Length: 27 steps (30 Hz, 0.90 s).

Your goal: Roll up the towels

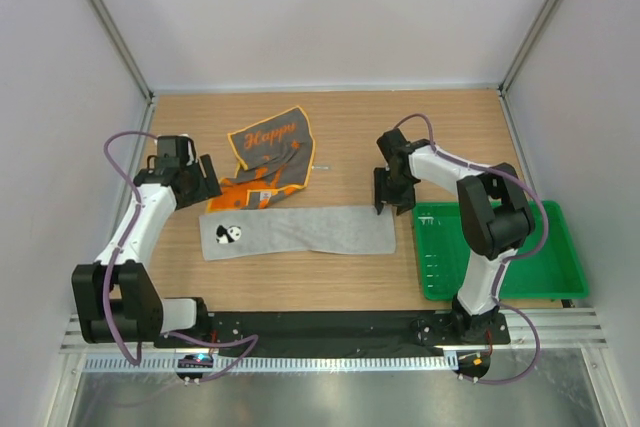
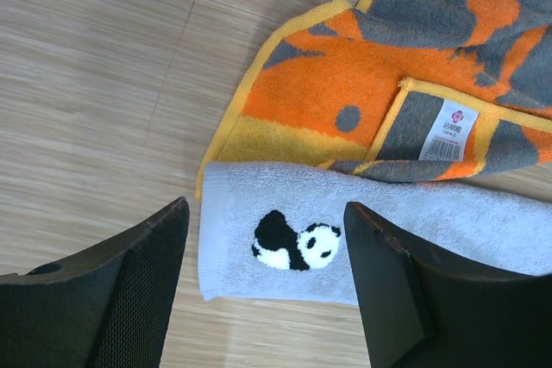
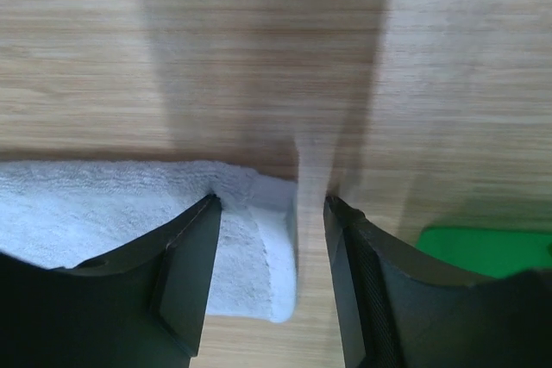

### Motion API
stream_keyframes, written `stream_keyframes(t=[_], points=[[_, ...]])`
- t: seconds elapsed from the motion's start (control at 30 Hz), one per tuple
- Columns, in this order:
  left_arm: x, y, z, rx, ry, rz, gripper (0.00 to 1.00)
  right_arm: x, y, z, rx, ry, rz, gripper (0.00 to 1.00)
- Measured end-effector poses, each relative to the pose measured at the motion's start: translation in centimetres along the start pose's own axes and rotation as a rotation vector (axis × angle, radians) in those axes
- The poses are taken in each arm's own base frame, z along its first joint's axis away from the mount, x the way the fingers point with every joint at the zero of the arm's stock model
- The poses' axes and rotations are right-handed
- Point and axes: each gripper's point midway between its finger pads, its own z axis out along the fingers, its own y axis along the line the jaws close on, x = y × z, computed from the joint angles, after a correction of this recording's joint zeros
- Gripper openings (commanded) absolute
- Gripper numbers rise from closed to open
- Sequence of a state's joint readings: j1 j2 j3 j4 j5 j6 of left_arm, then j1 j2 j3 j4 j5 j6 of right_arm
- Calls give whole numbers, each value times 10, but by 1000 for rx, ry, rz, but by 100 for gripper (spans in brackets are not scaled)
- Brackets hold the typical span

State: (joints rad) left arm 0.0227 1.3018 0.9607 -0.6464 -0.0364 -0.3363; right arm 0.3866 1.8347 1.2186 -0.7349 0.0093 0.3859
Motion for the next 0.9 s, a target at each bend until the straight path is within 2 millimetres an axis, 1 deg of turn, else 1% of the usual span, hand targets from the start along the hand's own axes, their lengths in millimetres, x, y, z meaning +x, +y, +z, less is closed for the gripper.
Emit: stream_keyframes(t=[0.07, 0.13, 0.2, 0.23, 0.37, 0.43, 0.53, 0.67, 0.77, 0.9], points=[[-1, 0, -2, 3, -8, 0, 73, 5, 0, 8, 7, 33, -6, 56], [-3, -1, -4, 5, -17, 0, 72, 1, 3, 8, -1, 26, -11, 52], [-4, -1, -6, 8, -23, 1, 72, 1, 3, 9, 0, 29, -15, 44], [-4, -1, -7, 10, -26, 1, 72, 0, 3, 9, -1, 30, -16, 34], [-6, -3, -10, 19, -39, 2, 72, -1, 7, 11, -17, 35, -14, 20], [-7, -3, -12, 22, -46, 2, 72, -1, 8, 11, -23, 35, -13, 19], [-7, -5, -13, 33, -45, 2, 71, -1, 8, 11, -24, 34, -13, 12], [-6, -8, -14, 52, -43, 2, 70, -5, 4, 7, 10, 23, -20, 6], [-6, -12, -16, 76, -43, 2, 68, -11, 0, 1, 44, 10, -24, 5], [-6, -18, -18, 104, -46, -1, 69, -16, 3, -8, 73, -8, -43, 4]])
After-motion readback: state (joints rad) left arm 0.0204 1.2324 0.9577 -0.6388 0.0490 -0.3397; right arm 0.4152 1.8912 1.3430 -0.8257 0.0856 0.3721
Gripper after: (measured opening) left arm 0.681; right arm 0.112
